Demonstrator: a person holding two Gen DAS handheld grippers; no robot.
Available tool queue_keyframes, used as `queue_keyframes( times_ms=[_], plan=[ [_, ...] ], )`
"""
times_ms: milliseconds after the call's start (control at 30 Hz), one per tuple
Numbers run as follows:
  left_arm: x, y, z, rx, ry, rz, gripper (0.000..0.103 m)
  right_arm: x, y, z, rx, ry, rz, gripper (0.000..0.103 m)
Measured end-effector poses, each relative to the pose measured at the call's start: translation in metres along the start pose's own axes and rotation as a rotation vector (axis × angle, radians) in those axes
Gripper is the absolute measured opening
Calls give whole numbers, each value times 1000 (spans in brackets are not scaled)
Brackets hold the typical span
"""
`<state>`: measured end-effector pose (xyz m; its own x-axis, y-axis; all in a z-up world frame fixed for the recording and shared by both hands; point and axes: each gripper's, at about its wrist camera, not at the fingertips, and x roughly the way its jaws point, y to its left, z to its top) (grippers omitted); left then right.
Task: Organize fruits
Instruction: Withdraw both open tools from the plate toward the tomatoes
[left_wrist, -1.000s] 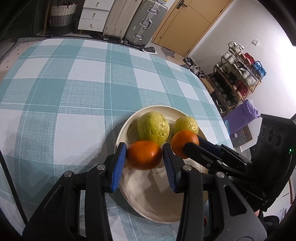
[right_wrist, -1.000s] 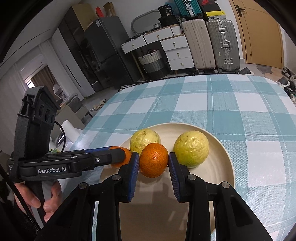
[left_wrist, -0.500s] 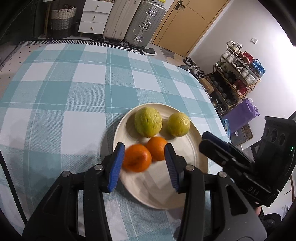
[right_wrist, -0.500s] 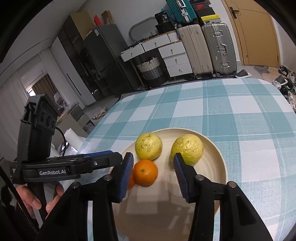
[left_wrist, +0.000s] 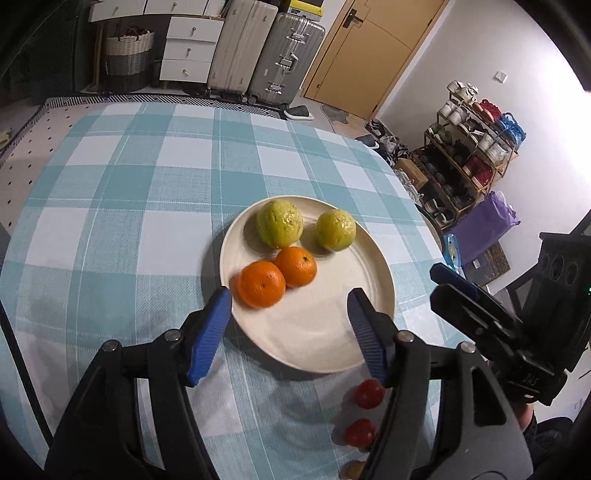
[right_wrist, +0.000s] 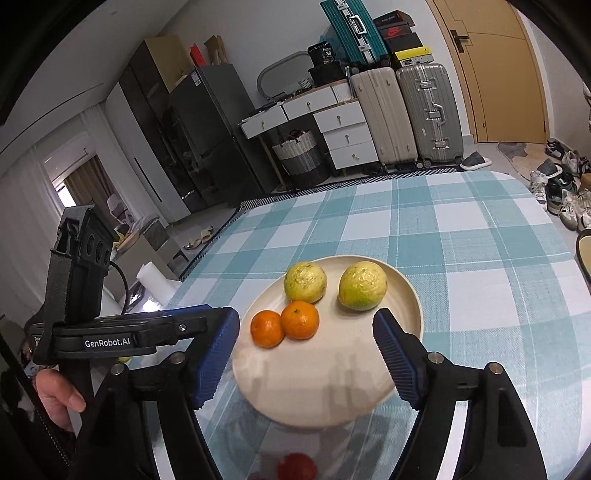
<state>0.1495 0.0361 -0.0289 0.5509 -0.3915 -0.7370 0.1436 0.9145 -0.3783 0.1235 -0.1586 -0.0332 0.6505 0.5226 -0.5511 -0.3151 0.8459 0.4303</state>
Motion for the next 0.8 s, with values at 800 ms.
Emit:
queue_keyframes(
  times_ms=[800],
  plan=[
    [-6,-22,-74,47,54,30,85,-31,4,-48,12,48,-6,97]
  ],
)
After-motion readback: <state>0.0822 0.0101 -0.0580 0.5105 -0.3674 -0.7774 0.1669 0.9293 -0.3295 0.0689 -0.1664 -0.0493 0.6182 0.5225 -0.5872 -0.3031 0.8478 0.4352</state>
